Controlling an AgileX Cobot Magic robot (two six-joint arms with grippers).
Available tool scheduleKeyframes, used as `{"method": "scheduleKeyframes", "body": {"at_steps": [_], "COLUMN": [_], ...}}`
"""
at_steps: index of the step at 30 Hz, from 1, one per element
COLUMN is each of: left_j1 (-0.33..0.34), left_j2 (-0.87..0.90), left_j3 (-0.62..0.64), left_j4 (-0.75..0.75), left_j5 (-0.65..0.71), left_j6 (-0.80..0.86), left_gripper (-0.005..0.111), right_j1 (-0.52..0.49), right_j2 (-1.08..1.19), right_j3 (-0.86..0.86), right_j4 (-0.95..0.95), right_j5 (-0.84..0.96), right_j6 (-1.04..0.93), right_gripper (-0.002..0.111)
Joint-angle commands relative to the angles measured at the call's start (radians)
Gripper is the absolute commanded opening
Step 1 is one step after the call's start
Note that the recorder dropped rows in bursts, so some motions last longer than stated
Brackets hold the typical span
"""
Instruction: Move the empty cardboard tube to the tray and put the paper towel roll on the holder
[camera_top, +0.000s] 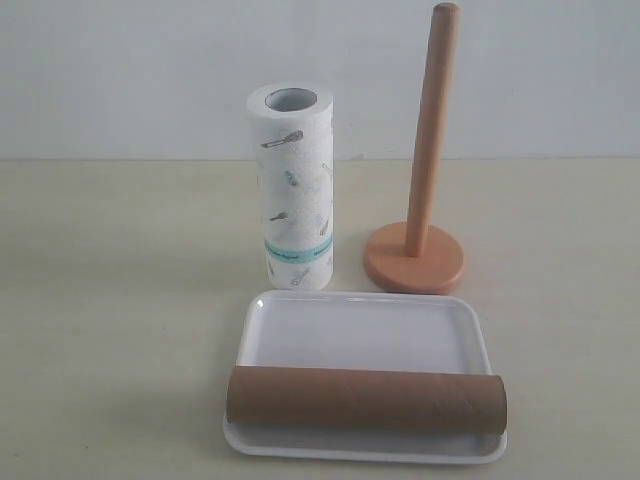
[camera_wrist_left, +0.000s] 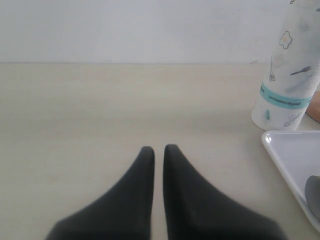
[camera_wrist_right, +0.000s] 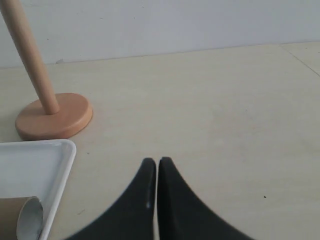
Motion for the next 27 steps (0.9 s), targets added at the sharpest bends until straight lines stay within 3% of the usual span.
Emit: {"method": "scheduleKeyframes", "body": {"at_steps": [1, 8, 13, 27], "left_j1": [0.003, 0.003, 0.003, 0.003], "left_j2": [-0.003, -0.003, -0.003, -0.003], "left_j3": [0.003, 0.003, 0.003, 0.003], "left_j4": [0.000, 0.000, 0.000, 0.000], "left_j5": [-0.001, -0.001, -0.001, -0.001], "left_j6": [0.003, 0.003, 0.003, 0.003], "left_gripper": [0.006, 0.006, 0.006, 0.006], "right_j1": [-0.002, 0.000, 0.081, 0.081], "right_j2": [-0.004, -0.004, -0.004, -0.004], "right_j3": [0.000, 0.000, 0.000, 0.000], "right_j4": [-0.047, -0.056, -0.069, -0.081], "right_j5": [-0.001, -0.001, -0.003, -0.003], "right_j6": [0.062, 0.068, 0.068, 0.050], "right_gripper": [0.001, 0.001, 0.001, 0.001]}}
